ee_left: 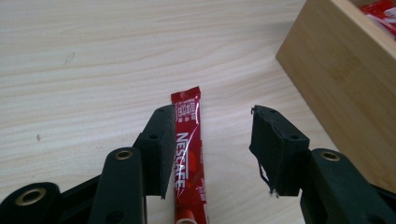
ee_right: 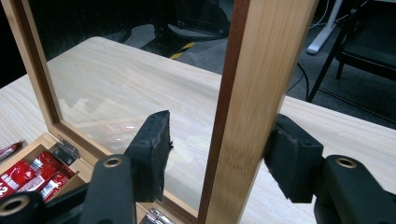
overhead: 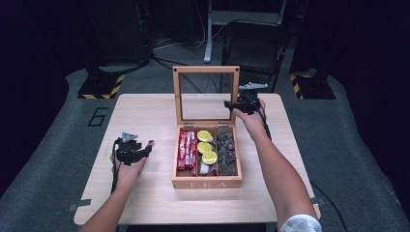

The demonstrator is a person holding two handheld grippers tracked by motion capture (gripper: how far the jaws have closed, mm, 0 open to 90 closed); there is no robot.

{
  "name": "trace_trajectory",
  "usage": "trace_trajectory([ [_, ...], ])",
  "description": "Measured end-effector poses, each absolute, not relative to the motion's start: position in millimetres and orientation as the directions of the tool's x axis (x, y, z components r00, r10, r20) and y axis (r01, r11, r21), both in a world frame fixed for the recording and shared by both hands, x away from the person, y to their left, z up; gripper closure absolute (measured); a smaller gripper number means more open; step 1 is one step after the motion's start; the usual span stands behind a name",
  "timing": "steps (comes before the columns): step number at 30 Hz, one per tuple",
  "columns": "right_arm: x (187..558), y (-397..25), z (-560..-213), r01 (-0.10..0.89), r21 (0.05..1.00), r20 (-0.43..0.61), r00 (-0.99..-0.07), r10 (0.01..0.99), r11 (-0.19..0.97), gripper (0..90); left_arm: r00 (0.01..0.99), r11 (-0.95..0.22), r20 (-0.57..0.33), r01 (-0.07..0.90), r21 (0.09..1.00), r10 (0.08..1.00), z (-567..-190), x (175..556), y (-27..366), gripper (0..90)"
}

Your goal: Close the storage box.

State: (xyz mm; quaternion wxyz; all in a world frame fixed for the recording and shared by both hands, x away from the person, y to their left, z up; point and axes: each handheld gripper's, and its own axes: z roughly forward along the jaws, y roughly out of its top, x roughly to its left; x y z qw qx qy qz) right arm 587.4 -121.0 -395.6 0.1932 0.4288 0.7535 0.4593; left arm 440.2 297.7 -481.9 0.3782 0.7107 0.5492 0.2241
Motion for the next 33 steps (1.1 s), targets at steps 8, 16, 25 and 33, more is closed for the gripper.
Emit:
trace_trajectory([
  [8, 588, -123, -396, 0.462, 0.861, 0.099, -0.567, 0.818, 0.215, 44.8, 0.303, -0.104, -0.109, 0.609, 0.787, 0.947, -471, 441, 294, 50.4],
  [16, 586, -125, -393, 0.469, 0.856, 0.096, -0.559, 0.824, 0.218, 52.5, 0.32, -0.104, -0.118, 0.598, 0.794, 0.94, -460, 443, 291, 50.3],
  [25, 584, -127, -391, 0.464, 0.853, 0.077, -0.562, 0.824, 0.237, 57.4, 0.334, -0.11, -0.113, 0.581, 0.806, 0.936, -449, 444, 284, 50.4],
  [33, 578, -128, -388, 0.461, 0.851, 0.065, -0.569, 0.82, 0.252, 59.0, 0.361, -0.138, -0.092, 0.561, 0.816, 0.928, -436, 447, 275, 50.1],
])
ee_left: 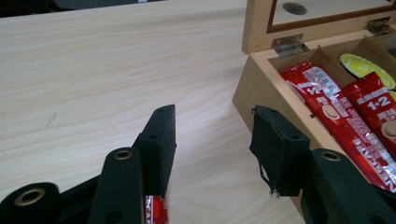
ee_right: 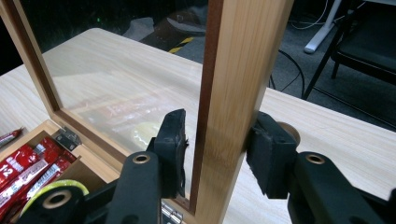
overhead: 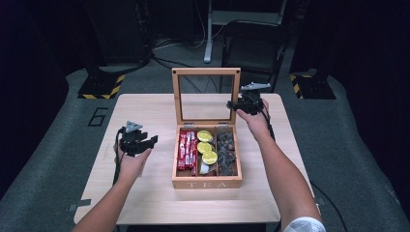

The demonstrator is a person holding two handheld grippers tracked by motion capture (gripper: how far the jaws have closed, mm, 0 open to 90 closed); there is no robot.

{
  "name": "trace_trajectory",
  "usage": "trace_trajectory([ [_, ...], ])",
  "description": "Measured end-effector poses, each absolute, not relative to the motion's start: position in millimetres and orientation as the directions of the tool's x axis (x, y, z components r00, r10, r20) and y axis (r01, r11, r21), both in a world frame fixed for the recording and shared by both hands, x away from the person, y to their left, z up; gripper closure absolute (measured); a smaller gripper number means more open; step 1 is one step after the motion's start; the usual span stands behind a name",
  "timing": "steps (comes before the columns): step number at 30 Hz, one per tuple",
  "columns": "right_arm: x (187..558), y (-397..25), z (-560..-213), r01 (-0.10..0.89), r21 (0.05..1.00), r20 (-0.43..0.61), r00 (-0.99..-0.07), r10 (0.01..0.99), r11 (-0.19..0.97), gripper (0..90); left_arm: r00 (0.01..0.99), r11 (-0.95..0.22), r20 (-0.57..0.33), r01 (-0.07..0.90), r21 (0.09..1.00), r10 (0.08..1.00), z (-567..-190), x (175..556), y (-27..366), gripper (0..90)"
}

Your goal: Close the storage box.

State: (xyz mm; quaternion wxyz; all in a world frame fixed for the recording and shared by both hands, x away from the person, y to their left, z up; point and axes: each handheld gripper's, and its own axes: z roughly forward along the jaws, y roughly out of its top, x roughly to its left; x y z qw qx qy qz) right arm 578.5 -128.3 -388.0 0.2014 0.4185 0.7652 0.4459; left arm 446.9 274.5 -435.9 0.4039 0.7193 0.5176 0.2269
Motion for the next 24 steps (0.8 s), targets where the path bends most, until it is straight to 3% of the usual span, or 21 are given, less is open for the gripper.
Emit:
trace_trajectory([
  [24, 550, -131, -389, 0.406, 0.884, 0.05, -0.577, 0.815, 0.233, 60.3, 0.436, -0.179, -0.067, 0.499, 0.848, 0.898, -389, 469, 245, 50.1],
])
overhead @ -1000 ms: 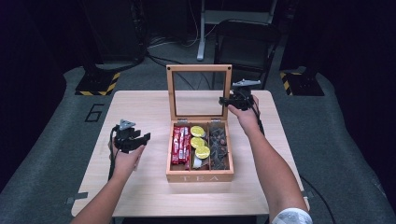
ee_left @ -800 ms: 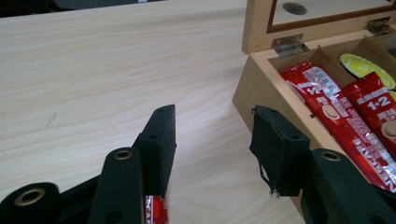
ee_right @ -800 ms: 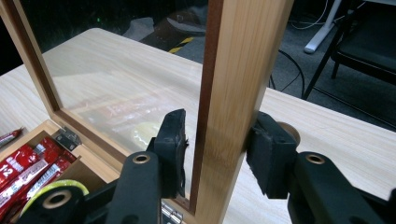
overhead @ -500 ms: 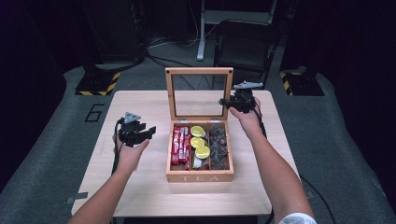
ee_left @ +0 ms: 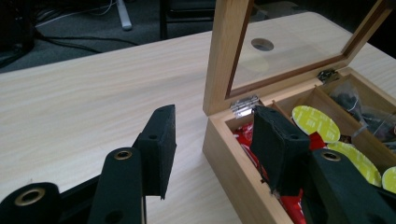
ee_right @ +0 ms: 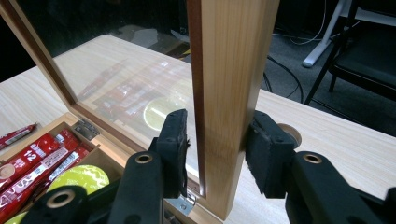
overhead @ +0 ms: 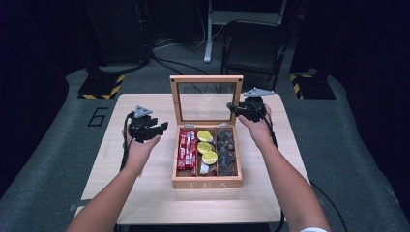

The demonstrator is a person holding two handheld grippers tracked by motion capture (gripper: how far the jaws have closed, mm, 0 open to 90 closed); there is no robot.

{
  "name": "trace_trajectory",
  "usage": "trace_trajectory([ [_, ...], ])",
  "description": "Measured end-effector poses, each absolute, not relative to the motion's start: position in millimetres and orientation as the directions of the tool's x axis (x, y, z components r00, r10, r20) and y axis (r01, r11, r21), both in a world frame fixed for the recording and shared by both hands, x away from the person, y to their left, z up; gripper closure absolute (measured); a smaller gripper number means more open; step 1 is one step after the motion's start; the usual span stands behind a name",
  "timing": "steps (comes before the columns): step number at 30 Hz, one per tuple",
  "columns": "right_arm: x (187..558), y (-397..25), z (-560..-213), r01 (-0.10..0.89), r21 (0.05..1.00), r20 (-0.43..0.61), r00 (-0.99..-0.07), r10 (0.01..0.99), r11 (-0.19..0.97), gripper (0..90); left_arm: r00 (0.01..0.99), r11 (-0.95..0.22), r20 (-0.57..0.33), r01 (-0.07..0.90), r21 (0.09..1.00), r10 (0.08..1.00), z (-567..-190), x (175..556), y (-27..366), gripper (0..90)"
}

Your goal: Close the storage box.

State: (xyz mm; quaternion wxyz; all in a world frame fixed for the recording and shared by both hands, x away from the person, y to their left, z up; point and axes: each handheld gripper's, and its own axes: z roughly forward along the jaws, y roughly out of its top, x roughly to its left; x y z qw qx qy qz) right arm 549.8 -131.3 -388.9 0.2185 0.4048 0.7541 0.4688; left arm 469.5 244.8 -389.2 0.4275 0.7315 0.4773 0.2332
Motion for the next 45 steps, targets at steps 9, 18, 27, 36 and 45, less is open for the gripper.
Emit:
trace_trajectory([
  [9, 542, -132, -389, 0.388, 0.887, 0.027, -0.587, 0.809, 0.252, 60.0, 0.449, -0.18, -0.064, 0.48, 0.858, 0.891, -373, 477, 240, 49.9],
  [18, 534, -133, -389, 0.371, 0.887, 0.004, -0.601, 0.799, 0.275, 59.8, 0.462, -0.161, -0.08, 0.459, 0.874, 0.883, -361, 478, 232, 49.4],
  [27, 529, -134, -390, 0.361, 0.89, -0.007, -0.6, 0.8, 0.279, 59.8, 0.483, -0.164, -0.069, 0.424, 0.891, 0.873, -346, 477, 224, 49.4],
  [36, 519, -135, -392, 0.344, 0.891, -0.025, -0.614, 0.789, 0.296, 59.2, 0.505, -0.165, -0.052, 0.377, 0.911, 0.861, -333, 472, 214, 49.4],
  [45, 512, -138, -394, 0.336, 0.894, -0.035, -0.607, 0.794, 0.296, 62.4, 0.537, -0.192, -0.015, 0.327, 0.925, 0.844, -324, 461, 210, 58.8],
])
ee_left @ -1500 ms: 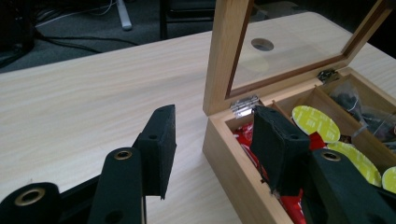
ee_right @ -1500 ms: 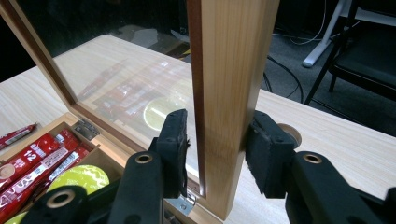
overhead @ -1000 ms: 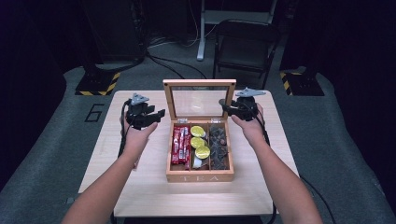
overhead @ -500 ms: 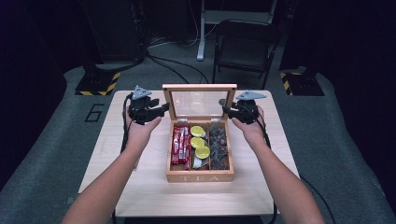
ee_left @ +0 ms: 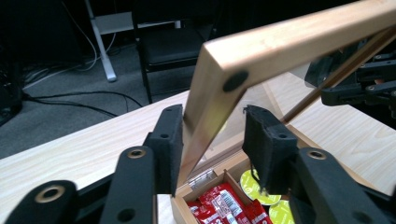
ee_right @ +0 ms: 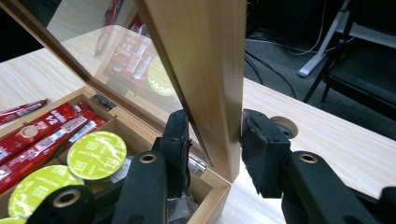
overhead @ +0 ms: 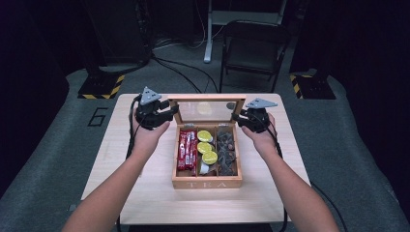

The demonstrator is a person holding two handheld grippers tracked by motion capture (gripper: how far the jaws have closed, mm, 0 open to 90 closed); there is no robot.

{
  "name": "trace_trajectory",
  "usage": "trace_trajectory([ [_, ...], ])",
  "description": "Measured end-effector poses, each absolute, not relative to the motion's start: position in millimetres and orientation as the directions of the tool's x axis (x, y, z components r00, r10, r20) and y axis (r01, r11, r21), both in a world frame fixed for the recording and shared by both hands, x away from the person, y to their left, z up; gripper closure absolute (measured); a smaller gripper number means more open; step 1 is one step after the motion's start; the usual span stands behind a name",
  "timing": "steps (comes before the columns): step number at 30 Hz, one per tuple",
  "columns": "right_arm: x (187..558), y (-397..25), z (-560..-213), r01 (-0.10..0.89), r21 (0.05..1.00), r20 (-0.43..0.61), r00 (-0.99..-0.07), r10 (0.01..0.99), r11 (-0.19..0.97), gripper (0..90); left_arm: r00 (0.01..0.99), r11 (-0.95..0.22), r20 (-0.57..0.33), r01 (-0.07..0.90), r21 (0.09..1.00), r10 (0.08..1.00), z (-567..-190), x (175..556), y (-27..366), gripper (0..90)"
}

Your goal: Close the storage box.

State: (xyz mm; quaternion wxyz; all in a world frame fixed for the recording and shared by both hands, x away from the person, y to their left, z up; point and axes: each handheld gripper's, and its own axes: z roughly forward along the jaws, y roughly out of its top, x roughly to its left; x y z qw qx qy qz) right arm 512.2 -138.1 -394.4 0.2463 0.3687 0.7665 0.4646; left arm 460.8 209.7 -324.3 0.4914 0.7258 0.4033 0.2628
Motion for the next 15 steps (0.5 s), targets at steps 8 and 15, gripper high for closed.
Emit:
trace_trajectory([
  [8, 509, -142, -397, 0.351, 0.898, 0.009, -0.616, 0.787, 0.265, 60.8, 0.541, -0.232, 0.029, 0.311, 0.922, 0.84, -325, 454, 208, 62.5],
  [15, 499, -145, -396, 0.354, 0.902, 0.03, -0.624, 0.781, 0.249, 59.3, 0.542, -0.239, 0.038, 0.305, 0.922, 0.839, -329, 443, 208, 62.5],
])
